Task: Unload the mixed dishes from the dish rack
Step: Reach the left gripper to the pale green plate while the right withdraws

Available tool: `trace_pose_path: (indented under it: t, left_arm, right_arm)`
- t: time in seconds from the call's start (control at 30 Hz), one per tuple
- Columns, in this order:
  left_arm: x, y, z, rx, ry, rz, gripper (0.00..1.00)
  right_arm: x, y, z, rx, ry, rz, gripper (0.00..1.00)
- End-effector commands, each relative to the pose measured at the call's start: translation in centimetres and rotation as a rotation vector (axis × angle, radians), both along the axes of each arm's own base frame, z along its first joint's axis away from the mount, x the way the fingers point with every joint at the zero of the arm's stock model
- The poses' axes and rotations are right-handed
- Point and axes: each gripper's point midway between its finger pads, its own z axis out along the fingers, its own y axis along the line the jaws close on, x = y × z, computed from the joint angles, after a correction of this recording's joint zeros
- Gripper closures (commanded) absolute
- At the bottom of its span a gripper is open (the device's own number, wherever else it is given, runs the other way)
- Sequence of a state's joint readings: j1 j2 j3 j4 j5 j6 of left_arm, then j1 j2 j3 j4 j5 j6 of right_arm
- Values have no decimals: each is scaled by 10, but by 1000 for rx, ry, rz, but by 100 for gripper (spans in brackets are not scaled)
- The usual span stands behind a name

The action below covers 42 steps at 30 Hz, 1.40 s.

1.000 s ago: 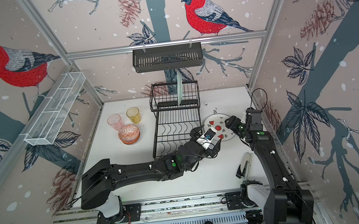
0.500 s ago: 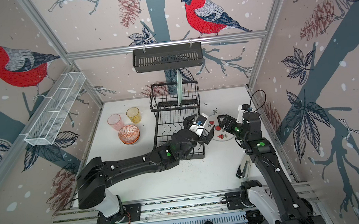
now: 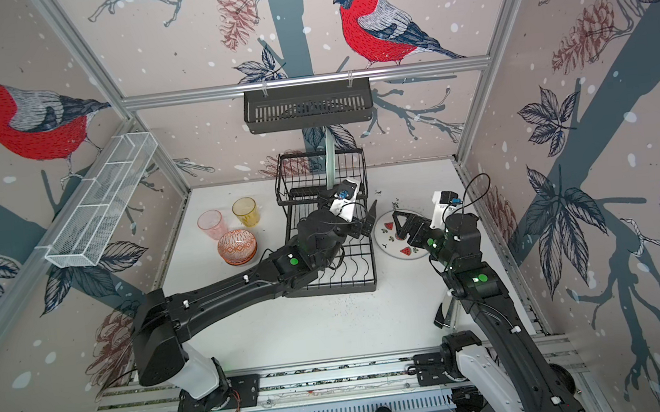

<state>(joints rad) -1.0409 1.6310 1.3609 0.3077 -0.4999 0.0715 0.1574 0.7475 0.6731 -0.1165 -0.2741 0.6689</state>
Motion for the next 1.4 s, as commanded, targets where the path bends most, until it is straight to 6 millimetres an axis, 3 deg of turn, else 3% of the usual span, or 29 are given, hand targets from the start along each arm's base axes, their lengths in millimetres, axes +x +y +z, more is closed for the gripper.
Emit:
trace_pose_path:
  t: [0.0,0.13,0.37,0.7,1.0,1.1,1.37]
  left_arm:
    - [8,11,12,-46,43,15,2]
    - [25,23,18,-43,57,59,2]
    - [74,41,13,-35,127,139,2]
    - [113,47,-5,6,166,206,2]
    - [132,51,-20,49,176,258,4]
    - [134,54,-23,57,174,276,16]
    - [133,59,-25,54,163,295,31]
  right_arm:
    - [0,2,9,-14,-62,11,12]
    - [-4,5,9,-10,-96,24,10]
    - [-18,0,13,-10,-110,7,7]
    - [-25,-7,-8,3,-81,-34,1]
    - [-25,-12,-17,-7,-49,-62,0]
    - [-24,-13,-22,-4,-36,-75,0]
    - [-22,-15,-21,5,-43,-91,0]
